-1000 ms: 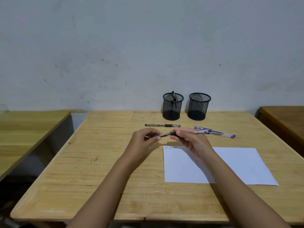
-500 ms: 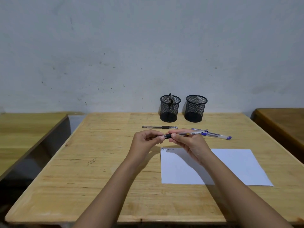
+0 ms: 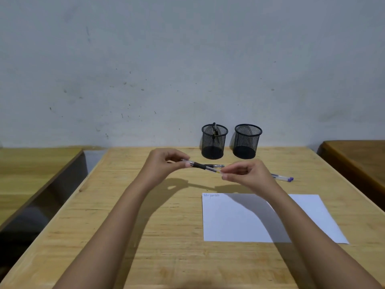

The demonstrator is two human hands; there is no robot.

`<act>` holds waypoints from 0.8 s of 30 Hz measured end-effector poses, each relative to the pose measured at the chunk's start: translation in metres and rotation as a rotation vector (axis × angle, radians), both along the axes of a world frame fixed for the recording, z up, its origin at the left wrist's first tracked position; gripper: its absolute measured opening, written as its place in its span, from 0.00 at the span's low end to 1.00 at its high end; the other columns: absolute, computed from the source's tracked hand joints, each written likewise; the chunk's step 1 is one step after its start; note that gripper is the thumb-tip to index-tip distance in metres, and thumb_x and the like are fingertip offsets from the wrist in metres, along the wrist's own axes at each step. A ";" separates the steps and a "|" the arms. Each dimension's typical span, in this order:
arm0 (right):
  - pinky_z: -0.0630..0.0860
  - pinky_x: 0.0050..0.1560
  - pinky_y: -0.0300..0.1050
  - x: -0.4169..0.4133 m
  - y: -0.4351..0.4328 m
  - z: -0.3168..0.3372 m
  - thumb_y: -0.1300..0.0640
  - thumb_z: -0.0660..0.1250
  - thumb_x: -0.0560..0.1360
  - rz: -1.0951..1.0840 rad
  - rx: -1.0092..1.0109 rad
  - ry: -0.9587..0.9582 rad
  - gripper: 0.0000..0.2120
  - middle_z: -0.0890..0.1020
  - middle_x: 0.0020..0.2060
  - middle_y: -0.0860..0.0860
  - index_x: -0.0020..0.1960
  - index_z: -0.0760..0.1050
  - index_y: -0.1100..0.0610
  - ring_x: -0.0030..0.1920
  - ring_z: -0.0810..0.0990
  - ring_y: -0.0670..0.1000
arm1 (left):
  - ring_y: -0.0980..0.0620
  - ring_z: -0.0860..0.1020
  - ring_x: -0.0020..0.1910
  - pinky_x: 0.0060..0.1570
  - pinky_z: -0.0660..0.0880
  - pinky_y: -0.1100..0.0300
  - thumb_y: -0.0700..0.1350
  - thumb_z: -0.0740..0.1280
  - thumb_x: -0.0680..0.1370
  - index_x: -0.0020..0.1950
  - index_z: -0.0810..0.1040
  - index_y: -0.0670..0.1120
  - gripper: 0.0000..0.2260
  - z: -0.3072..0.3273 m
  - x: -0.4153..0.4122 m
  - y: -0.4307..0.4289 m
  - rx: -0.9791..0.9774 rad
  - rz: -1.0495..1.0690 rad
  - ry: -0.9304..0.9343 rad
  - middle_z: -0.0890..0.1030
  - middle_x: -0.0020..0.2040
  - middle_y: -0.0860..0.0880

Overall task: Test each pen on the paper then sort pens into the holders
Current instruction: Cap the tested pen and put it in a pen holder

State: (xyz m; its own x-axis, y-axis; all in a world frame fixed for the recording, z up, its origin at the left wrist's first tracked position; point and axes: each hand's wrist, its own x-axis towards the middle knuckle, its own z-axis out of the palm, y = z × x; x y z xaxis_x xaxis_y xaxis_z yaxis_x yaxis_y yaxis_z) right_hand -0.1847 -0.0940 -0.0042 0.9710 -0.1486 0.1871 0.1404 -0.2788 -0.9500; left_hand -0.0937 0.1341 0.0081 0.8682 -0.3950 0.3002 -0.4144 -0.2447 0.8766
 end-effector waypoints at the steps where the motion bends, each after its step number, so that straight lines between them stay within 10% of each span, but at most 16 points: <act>1: 0.77 0.42 0.31 0.004 0.001 0.003 0.66 0.76 0.64 -0.003 -0.099 0.004 0.09 0.85 0.35 0.46 0.43 0.83 0.58 0.37 0.83 0.42 | 0.63 0.80 0.37 0.41 0.72 0.72 0.39 0.76 0.68 0.40 0.83 0.51 0.08 0.008 0.004 -0.003 -0.003 -0.007 -0.023 0.84 0.36 0.56; 6: 0.79 0.42 0.38 0.029 0.007 0.018 0.66 0.76 0.64 -0.027 -0.338 0.001 0.09 0.84 0.35 0.54 0.39 0.81 0.55 0.36 0.82 0.47 | 0.60 0.81 0.40 0.46 0.74 0.69 0.36 0.75 0.68 0.48 0.82 0.44 0.10 0.057 0.016 -0.038 -0.069 -0.125 -0.139 0.84 0.39 0.51; 11: 0.75 0.41 0.42 0.060 -0.004 0.015 0.70 0.71 0.68 -0.177 0.071 -0.126 0.09 0.81 0.35 0.57 0.40 0.74 0.59 0.36 0.79 0.51 | 0.55 0.81 0.51 0.57 0.75 0.61 0.43 0.70 0.75 0.55 0.81 0.44 0.10 0.065 0.045 -0.078 -0.204 -0.057 -0.143 0.84 0.51 0.49; 16: 0.79 0.52 0.45 0.101 -0.025 0.015 0.62 0.65 0.75 -0.337 0.302 -0.235 0.05 0.80 0.42 0.55 0.43 0.71 0.55 0.48 0.83 0.51 | 0.49 0.66 0.71 0.70 0.64 0.51 0.54 0.64 0.77 0.73 0.62 0.43 0.29 0.015 0.094 -0.104 0.239 0.003 -0.064 0.66 0.73 0.45; 19: 0.78 0.54 0.51 0.131 -0.032 0.011 0.60 0.62 0.77 -0.389 0.183 -0.278 0.06 0.81 0.43 0.55 0.43 0.71 0.51 0.50 0.82 0.54 | 0.47 0.68 0.68 0.61 0.67 0.57 0.53 0.67 0.75 0.68 0.67 0.44 0.25 -0.007 0.112 -0.115 0.266 -0.027 -0.080 0.70 0.67 0.45; 24: 0.75 0.43 0.29 0.157 -0.040 0.005 0.65 0.67 0.72 -0.396 -0.167 -0.276 0.07 0.82 0.41 0.51 0.47 0.72 0.57 0.41 0.81 0.43 | 0.57 0.74 0.60 0.62 0.72 0.58 0.57 0.71 0.70 0.56 0.71 0.61 0.17 -0.030 0.125 -0.120 0.098 -0.079 0.022 0.76 0.60 0.51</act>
State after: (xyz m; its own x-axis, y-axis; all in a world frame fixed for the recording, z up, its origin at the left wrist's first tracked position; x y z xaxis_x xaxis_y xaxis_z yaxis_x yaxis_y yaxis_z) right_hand -0.0273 -0.1340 0.0008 0.7574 -0.4415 0.4811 0.2322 -0.5065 -0.8304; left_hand 0.0317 0.0141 -0.0223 0.8394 -0.4888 0.2378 -0.4165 -0.2973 0.8592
